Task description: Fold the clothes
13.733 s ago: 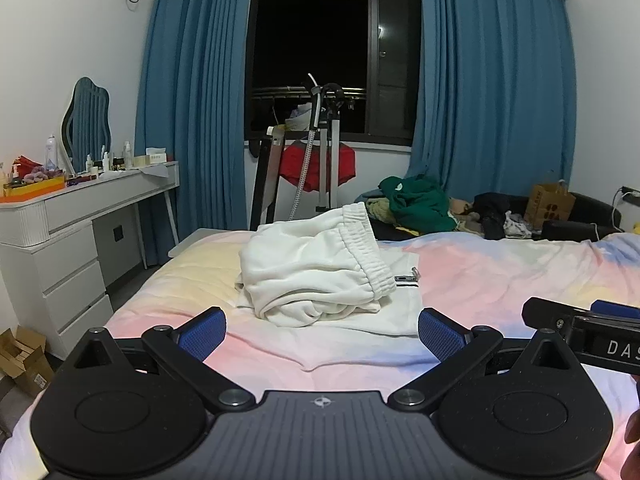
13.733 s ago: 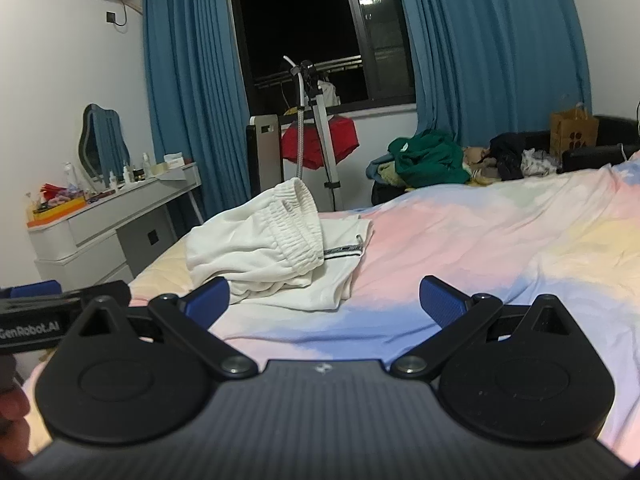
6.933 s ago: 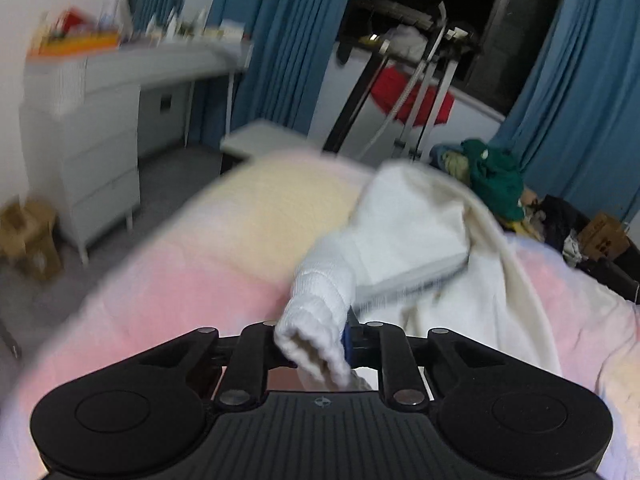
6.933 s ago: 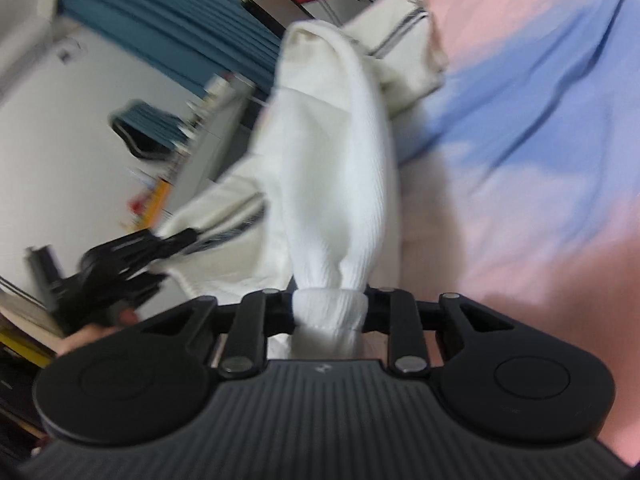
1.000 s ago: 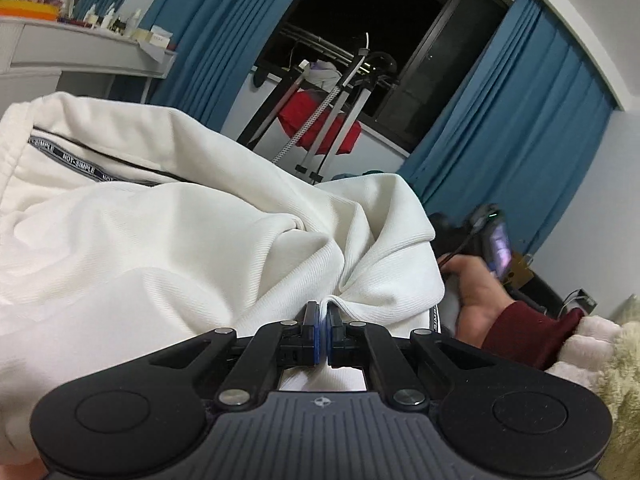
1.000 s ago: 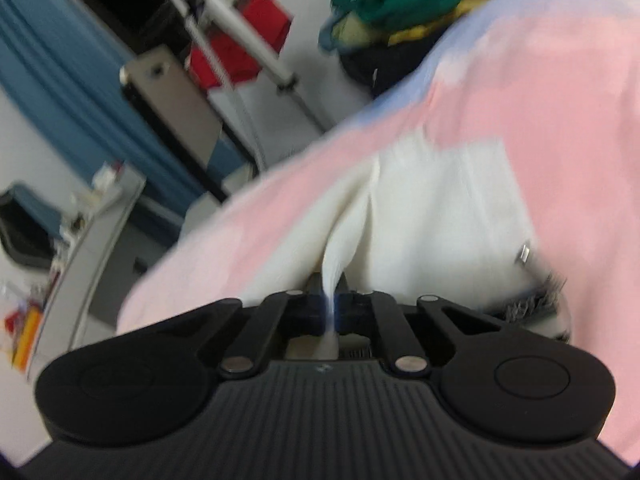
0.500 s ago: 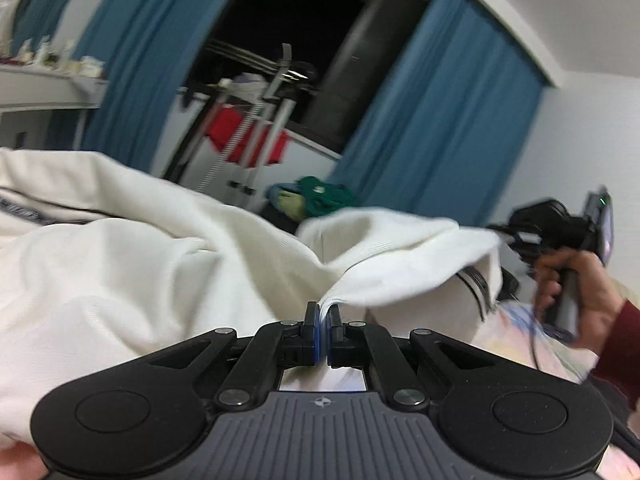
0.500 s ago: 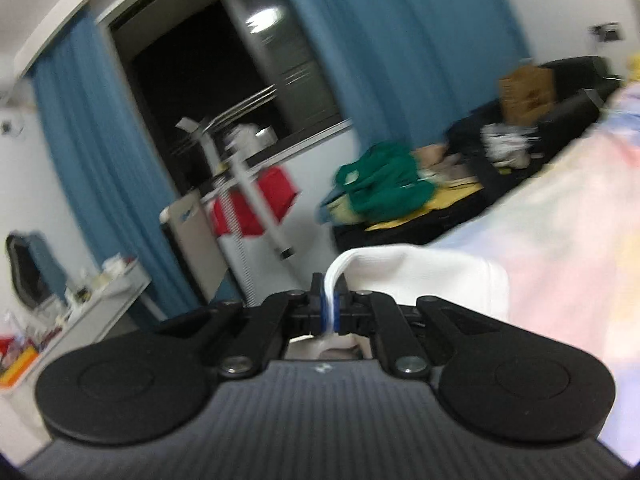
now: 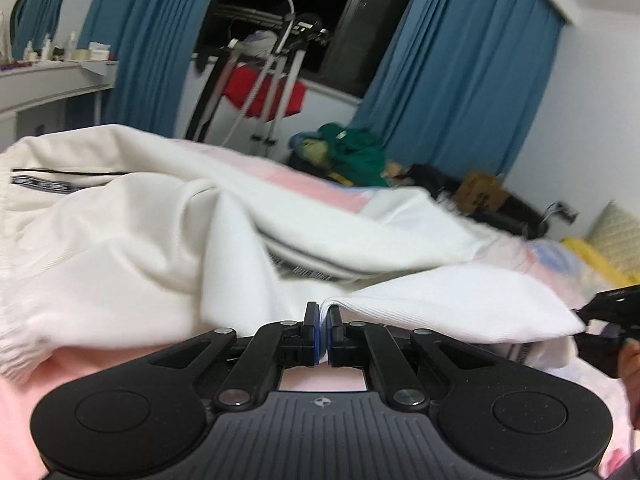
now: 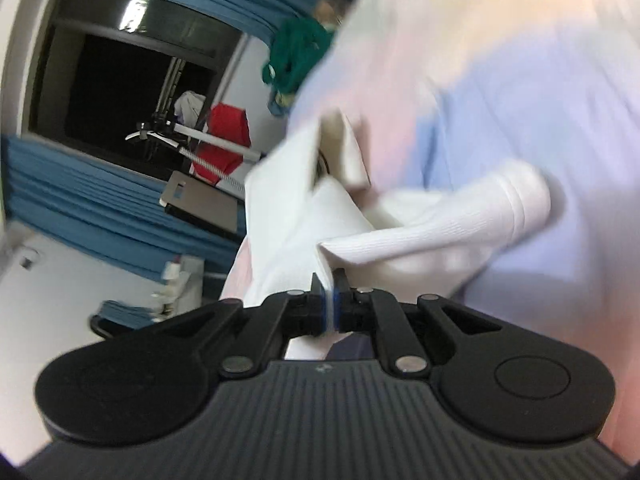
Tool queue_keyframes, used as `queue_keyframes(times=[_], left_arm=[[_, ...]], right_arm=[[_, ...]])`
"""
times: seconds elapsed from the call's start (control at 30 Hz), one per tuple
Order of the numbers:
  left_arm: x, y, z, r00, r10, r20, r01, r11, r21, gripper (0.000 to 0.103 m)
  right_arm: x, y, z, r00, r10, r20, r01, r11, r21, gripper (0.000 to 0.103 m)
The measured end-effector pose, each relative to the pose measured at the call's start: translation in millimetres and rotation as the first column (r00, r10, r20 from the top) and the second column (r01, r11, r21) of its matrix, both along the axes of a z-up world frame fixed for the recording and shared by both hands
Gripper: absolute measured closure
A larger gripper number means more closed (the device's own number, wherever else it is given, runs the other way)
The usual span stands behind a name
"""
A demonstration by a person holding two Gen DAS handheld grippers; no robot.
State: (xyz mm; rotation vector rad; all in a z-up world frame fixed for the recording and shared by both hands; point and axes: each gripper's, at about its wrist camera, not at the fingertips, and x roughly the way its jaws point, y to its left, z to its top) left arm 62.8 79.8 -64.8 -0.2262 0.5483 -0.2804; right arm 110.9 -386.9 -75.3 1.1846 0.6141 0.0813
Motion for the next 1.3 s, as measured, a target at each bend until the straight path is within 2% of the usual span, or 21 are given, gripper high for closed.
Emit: queue_keyframes(times=[0.17,0.23,0.3,0.4,0.43,0.6,0.73,0.8,0.9,0.97,1.07,1.17,1.23,1.3], left_arm=[[-5,-8,2,1.0,0.005,-0.004,-0.004,0.997,0.076,0.099],[-5,-11,3,1.0,0.016,-0.003,-0.016,0.997,0.081,0.099],[-5,-8,3,0.999,0.036,-0.008,-0.035,0.998,0.059,0.099],[-4,-3,3,0.998,0.064,-0.011,-0.064,0.998,0.024,0.099],[-4,-2,4,0.997,0.073,-0.012,-0.073,0.997,0.013,0.099],[0,10,5,0.992,0.125,-0.032,-0.127,0.99,-0.066,0.099],[1,21,5,0.985,0.165,-0.051,-0.17,0.975,-0.145,0.1],[-1,26,7,0.984,0.171,-0.047,-0.176,0.966,-0.187,0.1],[-5,31,12,0.987,0.16,-0.024,-0.161,0.955,-0.25,0.1],[-7,31,15,0.988,0.152,-0.012,-0.149,0.953,-0.264,0.1],[-8,31,17,0.991,0.132,-0.011,-0.129,0.95,-0.284,0.1],[-8,31,17,0.995,0.095,-0.018,-0.096,0.946,-0.308,0.1],[-9,30,17,0.997,0.073,-0.015,-0.074,0.945,-0.318,0.1],[-11,26,18,0.998,0.065,-0.009,-0.064,0.949,-0.308,0.1]], right_arm=[[-9,-6,-26,0.996,-0.077,-0.047,0.084,0.981,0.173,0.091],[-13,-12,-39,0.99,-0.119,-0.072,0.134,0.959,0.249,0.079],[-11,-14,-45,0.983,-0.149,-0.103,0.174,0.933,0.314,0.052],[-6,-10,-54,0.982,-0.139,-0.129,0.179,0.902,0.392,0.03],[-4,-7,-55,0.984,-0.122,-0.133,0.167,0.898,0.407,0.027],[15,15,-62,0.984,0.031,-0.177,0.043,0.916,0.4,0.026],[26,22,-71,0.963,0.04,-0.267,0.05,0.946,0.32,0.027],[27,26,-72,0.961,0.048,-0.271,0.042,0.947,0.318,0.027],[26,19,-73,0.968,-0.022,-0.249,0.102,0.944,0.313,0.026],[29,11,-71,0.972,-0.077,-0.22,0.146,0.938,0.315,0.026],[23,2,-57,0.982,-0.149,-0.112,0.176,0.937,0.302,0.026],[16,-10,-47,0.974,-0.227,-0.021,0.221,0.921,0.32,0.026],[15,-19,-48,0.961,-0.272,-0.047,0.273,0.911,0.308,0.026],[16,-27,-58,0.95,-0.284,-0.133,0.312,0.892,0.326,0.026]])
